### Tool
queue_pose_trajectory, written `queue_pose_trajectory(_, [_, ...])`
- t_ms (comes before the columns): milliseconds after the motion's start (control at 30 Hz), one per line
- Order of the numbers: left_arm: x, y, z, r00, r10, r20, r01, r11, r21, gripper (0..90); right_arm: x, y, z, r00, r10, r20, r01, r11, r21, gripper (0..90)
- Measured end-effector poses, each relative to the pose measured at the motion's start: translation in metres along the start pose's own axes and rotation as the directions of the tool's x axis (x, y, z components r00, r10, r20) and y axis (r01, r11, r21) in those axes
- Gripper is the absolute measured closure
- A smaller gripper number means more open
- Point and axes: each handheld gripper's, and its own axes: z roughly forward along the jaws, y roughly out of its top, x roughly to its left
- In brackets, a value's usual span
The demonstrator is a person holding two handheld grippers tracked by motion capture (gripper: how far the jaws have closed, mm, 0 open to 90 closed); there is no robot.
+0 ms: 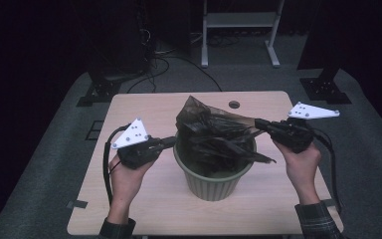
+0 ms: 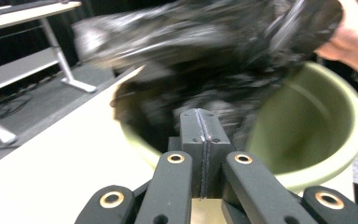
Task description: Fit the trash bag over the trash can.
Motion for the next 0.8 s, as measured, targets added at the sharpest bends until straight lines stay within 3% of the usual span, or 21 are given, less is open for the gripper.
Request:
queue_pose_trajectory(67, [0.006, -0.006, -0.004, 0.9997, -0.019, -0.015, 0.019, 0.9998, 0.002, 89.8, -0.007, -0.006, -0.004, 0.9996, 0.020, 0.018, -0.020, 1.000, -0.004, 90.0])
queue_pose_trajectory(167, [0.007, -0.007, -0.008, 0.9993, -0.035, 0.011, 0.035, 0.9988, -0.033, 89.7, -0.008, -0.009, -0.005, 0.9995, 0.029, 0.014, -0.029, 1.000, -0.010, 90.0])
queue_pose_trajectory(233, [-0.002, 0.001, -0.008, 0.9995, -0.007, 0.032, 0.008, 0.9985, -0.053, 89.5, -0.007, -0.009, -0.004, 0.9996, 0.026, 0.010, -0.026, 1.000, -0.014, 90.0])
queue_pose_trajectory(267, [-0.008, 0.007, -0.007, 0.9989, 0.006, 0.046, -0.003, 0.9980, -0.063, 81.8, -0.005, -0.007, -0.002, 0.9997, 0.026, 0.006, -0.026, 1.000, -0.011, 90.0])
queue_pose_trajectory(333, [-0.021, 0.018, -0.005, 0.9964, 0.039, 0.075, -0.033, 0.9962, -0.080, 79.8, -0.005, -0.007, -0.001, 0.9997, 0.023, 0.004, -0.023, 1.000, -0.012, 90.0])
queue_pose_trajectory(367, [-0.027, 0.024, -0.003, 0.9946, 0.053, 0.089, -0.045, 0.9953, -0.086, 72.1, -0.005, -0.006, 0.000, 0.9998, 0.021, 0.003, -0.021, 1.000, -0.012, 90.0])
queue_pose_trajectory(400, [-0.038, 0.032, 0.002, 0.9891, 0.064, 0.133, -0.052, 0.9938, -0.099, 67.9, -0.004, -0.006, 0.001, 0.9997, 0.025, 0.000, -0.025, 1.000, -0.010, 90.0])
queue_pose_trajectory(433, [-0.038, 0.032, 0.002, 0.9891, 0.064, 0.133, -0.052, 0.9938, -0.099, 64.7, -0.004, -0.006, 0.001, 0.9997, 0.025, 0.000, -0.025, 1.000, -0.010, 90.0])
queue_pose_trajectory(533, [-0.053, 0.040, 0.018, 0.9792, 0.099, 0.177, -0.084, 0.9926, -0.088, 56.2, -0.004, -0.005, 0.002, 0.9996, 0.030, -0.002, -0.030, 1.000, -0.011, 90.0])
queue_pose_trajectory(600, [-0.056, 0.040, 0.023, 0.9790, 0.102, 0.176, -0.089, 0.9927, -0.082, 51.4, -0.004, -0.005, 0.002, 0.9996, 0.028, -0.004, -0.028, 1.000, -0.012, 90.0])
queue_pose_trajectory(700, [-0.060, 0.041, 0.037, 0.9761, 0.107, 0.189, -0.096, 0.9933, -0.064, 51.4, -0.003, -0.004, 0.002, 0.9996, 0.027, -0.007, -0.027, 1.000, -0.013, 90.0])
queue_pose_trajectory(800, [-0.059, 0.040, 0.049, 0.9689, 0.106, 0.224, -0.094, 0.9936, -0.062, 69.3, -0.002, -0.004, 0.004, 0.9996, 0.025, -0.013, -0.025, 1.000, -0.012, 90.0])
